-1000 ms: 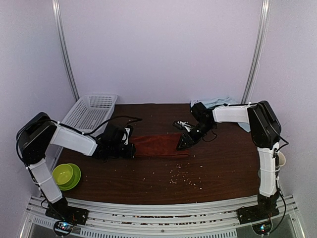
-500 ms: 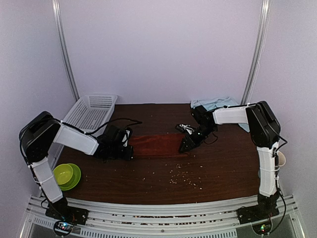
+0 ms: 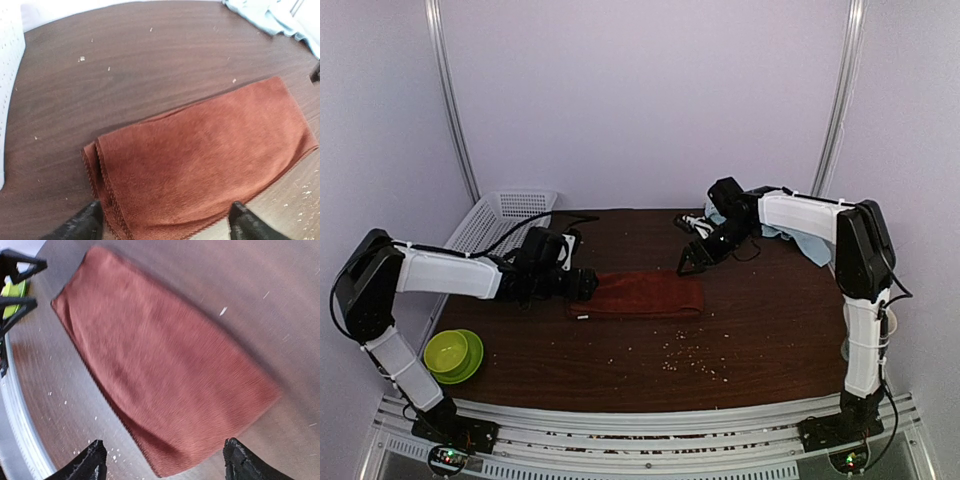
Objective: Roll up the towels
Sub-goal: Smooth out the towel at the center of the board, then rotate the towel at the center of the board, then smooth out the towel at the center of the board.
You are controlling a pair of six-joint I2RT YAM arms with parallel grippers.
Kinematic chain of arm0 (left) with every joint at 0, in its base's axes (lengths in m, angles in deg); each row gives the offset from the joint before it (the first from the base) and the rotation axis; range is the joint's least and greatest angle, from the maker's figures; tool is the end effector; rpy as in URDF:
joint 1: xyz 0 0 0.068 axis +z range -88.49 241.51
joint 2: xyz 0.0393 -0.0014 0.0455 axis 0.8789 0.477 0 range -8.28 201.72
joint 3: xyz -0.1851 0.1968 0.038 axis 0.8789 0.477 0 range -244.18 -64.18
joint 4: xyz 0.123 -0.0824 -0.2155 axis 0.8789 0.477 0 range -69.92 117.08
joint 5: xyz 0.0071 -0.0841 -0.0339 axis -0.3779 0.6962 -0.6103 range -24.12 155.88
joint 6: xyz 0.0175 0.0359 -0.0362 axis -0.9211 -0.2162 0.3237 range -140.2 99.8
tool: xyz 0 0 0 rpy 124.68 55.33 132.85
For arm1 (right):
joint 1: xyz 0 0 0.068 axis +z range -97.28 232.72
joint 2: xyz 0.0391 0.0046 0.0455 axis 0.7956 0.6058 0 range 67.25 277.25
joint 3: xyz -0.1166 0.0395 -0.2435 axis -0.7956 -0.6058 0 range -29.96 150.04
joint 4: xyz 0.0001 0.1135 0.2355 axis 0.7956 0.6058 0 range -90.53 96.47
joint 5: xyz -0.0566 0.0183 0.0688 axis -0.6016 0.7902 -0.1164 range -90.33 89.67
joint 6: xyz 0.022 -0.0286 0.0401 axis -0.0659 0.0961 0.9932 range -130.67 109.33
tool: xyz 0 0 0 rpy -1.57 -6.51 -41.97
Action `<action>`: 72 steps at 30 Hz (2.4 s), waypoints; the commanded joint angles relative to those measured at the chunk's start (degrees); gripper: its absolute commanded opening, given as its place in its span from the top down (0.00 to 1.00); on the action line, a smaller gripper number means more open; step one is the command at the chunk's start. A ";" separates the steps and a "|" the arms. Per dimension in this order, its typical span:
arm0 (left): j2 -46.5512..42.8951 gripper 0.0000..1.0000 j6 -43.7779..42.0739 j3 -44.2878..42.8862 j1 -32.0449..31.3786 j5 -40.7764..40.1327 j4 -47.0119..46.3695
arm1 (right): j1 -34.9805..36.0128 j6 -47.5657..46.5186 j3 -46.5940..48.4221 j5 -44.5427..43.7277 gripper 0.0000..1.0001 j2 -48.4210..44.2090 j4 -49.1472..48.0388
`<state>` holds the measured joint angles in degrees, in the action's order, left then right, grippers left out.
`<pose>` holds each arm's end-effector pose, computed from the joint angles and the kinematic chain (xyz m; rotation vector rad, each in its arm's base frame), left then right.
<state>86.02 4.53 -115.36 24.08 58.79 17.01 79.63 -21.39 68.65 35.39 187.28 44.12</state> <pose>0.2754 -0.2052 0.1828 0.1883 2.2930 -0.4309 0.3864 0.2194 0.2144 -1.0340 2.4689 0.9317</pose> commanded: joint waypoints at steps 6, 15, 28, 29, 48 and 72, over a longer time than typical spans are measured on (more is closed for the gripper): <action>-0.16 0.02 4.60 1.79 -3.43 2.30 -5.27 | 0.78 2.27 5.37 -24.53 0.05 1.80 -11.28; 0.05 0.02 11.60 6.10 -9.15 2.81 -10.35 | 3.73 1.16 9.21 -48.66 0.00 10.04 -19.33; 5.29 0.02 13.56 5.62 -11.47 1.69 -9.78 | 4.90 -1.90 7.19 -50.25 0.00 13.04 -17.33; 5.61 0.02 13.38 5.46 -11.44 1.43 -9.58 | 4.91 -2.32 5.75 -49.74 0.00 12.11 -17.39; 19.97 0.02 2.31 -12.53 -3.43 -2.44 -3.73 | 5.25 -4.22 -18.53 -40.10 0.00 -2.72 -16.52; 25.01 0.02 -4.11 -35.00 5.00 3.87 2.87 | 6.00 -1.83 -24.00 -21.90 0.00 -21.29 -16.52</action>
<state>115.22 3.27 -147.75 29.54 59.38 21.84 86.01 -22.90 39.21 7.44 165.20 28.45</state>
